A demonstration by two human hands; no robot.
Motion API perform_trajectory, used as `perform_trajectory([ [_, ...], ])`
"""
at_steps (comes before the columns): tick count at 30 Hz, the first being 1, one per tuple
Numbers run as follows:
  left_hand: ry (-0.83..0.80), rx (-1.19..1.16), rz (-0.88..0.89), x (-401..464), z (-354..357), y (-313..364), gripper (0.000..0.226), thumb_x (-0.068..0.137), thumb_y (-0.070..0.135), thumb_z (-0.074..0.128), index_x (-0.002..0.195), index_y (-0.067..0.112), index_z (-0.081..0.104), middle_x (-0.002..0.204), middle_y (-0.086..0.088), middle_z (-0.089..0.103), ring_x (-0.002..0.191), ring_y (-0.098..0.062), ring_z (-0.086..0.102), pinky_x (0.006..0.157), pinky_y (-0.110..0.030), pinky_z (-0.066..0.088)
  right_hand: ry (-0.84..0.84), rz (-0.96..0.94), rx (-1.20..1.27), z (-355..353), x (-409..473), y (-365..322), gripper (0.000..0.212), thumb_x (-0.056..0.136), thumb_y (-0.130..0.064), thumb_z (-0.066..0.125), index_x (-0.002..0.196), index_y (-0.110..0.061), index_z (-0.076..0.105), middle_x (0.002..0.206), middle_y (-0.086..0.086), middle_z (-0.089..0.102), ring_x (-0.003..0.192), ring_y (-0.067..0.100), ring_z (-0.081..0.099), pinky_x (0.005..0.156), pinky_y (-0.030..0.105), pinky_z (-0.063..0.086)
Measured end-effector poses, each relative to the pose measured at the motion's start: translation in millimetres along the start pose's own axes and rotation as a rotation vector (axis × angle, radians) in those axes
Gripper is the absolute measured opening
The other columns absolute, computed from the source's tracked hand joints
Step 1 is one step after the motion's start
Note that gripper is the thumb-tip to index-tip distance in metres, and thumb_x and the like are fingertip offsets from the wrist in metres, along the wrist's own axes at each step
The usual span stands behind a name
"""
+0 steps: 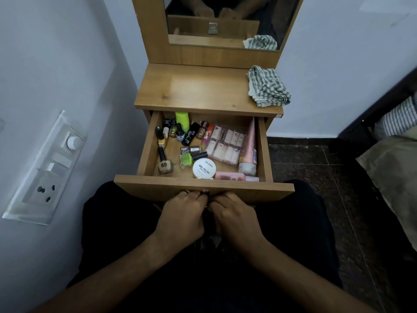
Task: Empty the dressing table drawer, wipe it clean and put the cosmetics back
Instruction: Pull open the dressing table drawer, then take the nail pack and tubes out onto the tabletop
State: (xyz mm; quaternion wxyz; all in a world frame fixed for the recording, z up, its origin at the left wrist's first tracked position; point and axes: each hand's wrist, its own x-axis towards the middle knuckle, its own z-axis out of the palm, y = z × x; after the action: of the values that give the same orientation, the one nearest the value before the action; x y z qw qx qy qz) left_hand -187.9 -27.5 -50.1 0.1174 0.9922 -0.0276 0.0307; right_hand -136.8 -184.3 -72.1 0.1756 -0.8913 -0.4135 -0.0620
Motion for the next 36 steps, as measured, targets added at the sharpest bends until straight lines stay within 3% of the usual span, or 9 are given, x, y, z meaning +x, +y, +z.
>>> perform_trajectory([
  [4, 0.060, -0.046, 0.043, 2.5, -3.3, -5.6, 0.007, 0.078, 0.032, 0.065, 0.080, 0.025, 0.067, 0.076, 0.007, 0.069, 0.066, -0.019, 0.065, 0.050, -0.028, 0.047, -0.045, 0.013, -0.003, -3.6, 1.7, -0.4, 0.024, 0.067, -0.018, 0.086, 0.089, -0.020, 0.075, 0.094, -0.004, 0.073, 0.089, 0.014, 0.066, 0.058, 0.022, 0.054],
  [8, 0.016, -0.134, 0.088, 2.7, -16.2, -10.9, 0.014, 0.084, 0.036, 0.061, 0.076, 0.026, 0.067, 0.074, 0.009, 0.067, 0.065, -0.014, 0.065, 0.052, -0.024, 0.045, -0.099, 0.024, 0.010, -20.0, 9.1, -4.1, 0.020, 0.067, -0.019, 0.085, 0.079, -0.023, 0.070, 0.082, -0.007, 0.068, 0.074, 0.013, 0.064, 0.048, 0.022, 0.047],
  [11, 0.112, -0.284, 0.092, 6.2, -34.9, -11.5, 0.023, 0.087, 0.037, 0.057, 0.077, 0.021, 0.071, 0.074, 0.008, 0.068, 0.065, -0.012, 0.063, 0.055, -0.032, 0.051, -0.090, 0.048, 0.076, -42.8, 21.6, -2.9, 0.006, 0.082, -0.022, 0.072, 0.087, -0.025, 0.072, 0.085, -0.006, 0.071, 0.075, 0.015, 0.066, 0.058, 0.029, 0.053],
  [15, 0.378, -0.589, 0.056, 36.2, -65.3, -8.5, 0.010, 0.089, 0.016, 0.071, 0.080, 0.014, 0.075, 0.070, 0.011, 0.068, 0.061, -0.004, 0.062, 0.055, -0.020, 0.048, 0.133, 0.136, 0.224, -73.8, 50.4, 5.6, 0.014, 0.088, -0.028, 0.069, 0.100, -0.029, 0.075, 0.085, -0.013, 0.074, 0.068, -0.001, 0.060, 0.062, 0.021, 0.051],
  [18, 0.333, -0.645, -0.106, 84.5, -67.3, -15.2, 0.010, 0.092, 0.020, 0.071, 0.083, 0.016, 0.074, 0.067, 0.012, 0.068, 0.060, -0.005, 0.065, 0.056, -0.023, 0.051, 0.192, 0.245, 0.221, -71.6, 86.7, 30.4, 0.010, 0.087, -0.031, 0.074, 0.097, -0.028, 0.077, 0.080, -0.014, 0.072, 0.061, -0.004, 0.056, 0.062, 0.016, 0.049],
  [25, -0.070, -0.352, -0.406, 165.6, -28.0, -33.7, 0.023, 0.089, 0.038, 0.066, 0.097, 0.017, 0.070, 0.094, -0.002, 0.071, 0.085, -0.022, 0.067, 0.077, -0.039, 0.058, -0.020, 0.358, -0.008, -40.6, 135.8, 73.2, 0.012, 0.090, -0.030, 0.069, 0.099, -0.023, 0.074, 0.098, -0.006, 0.072, 0.092, 0.014, 0.065, 0.071, 0.029, 0.049],
  [28, -0.057, -0.200, -0.421, 169.5, -24.6, -29.1, 0.023, 0.091, 0.035, 0.063, 0.095, 0.013, 0.069, 0.095, -0.008, 0.071, 0.083, -0.027, 0.066, 0.066, -0.032, 0.048, -0.056, 0.397, -0.105, -35.0, 139.0, 76.6, 0.014, 0.090, -0.027, 0.067, 0.102, -0.021, 0.071, 0.101, -0.001, 0.069, 0.096, 0.019, 0.063, 0.068, 0.027, 0.037],
  [33, -0.016, -0.007, -0.401, 170.3, -21.6, -27.2, 0.016, 0.093, 0.020, 0.059, 0.100, 0.010, 0.069, 0.101, -0.010, 0.068, 0.096, -0.031, 0.068, 0.065, -0.033, 0.044, -0.085, 0.419, -0.150, -28.3, 137.2, 79.2, 0.016, 0.087, -0.022, 0.067, 0.101, -0.018, 0.069, 0.100, 0.002, 0.066, 0.094, 0.021, 0.064, 0.069, 0.032, 0.049],
  [36, -0.047, 0.058, -0.383, 168.5, -19.6, -28.9, 0.016, 0.091, 0.017, 0.059, 0.104, 0.012, 0.067, 0.104, -0.010, 0.067, 0.097, -0.032, 0.069, 0.066, -0.035, 0.044, -0.101, 0.428, -0.174, -26.9, 134.5, 76.5, 0.016, 0.088, -0.024, 0.066, 0.102, -0.018, 0.067, 0.103, 0.003, 0.065, 0.095, 0.021, 0.061, 0.068, 0.032, 0.047],
])
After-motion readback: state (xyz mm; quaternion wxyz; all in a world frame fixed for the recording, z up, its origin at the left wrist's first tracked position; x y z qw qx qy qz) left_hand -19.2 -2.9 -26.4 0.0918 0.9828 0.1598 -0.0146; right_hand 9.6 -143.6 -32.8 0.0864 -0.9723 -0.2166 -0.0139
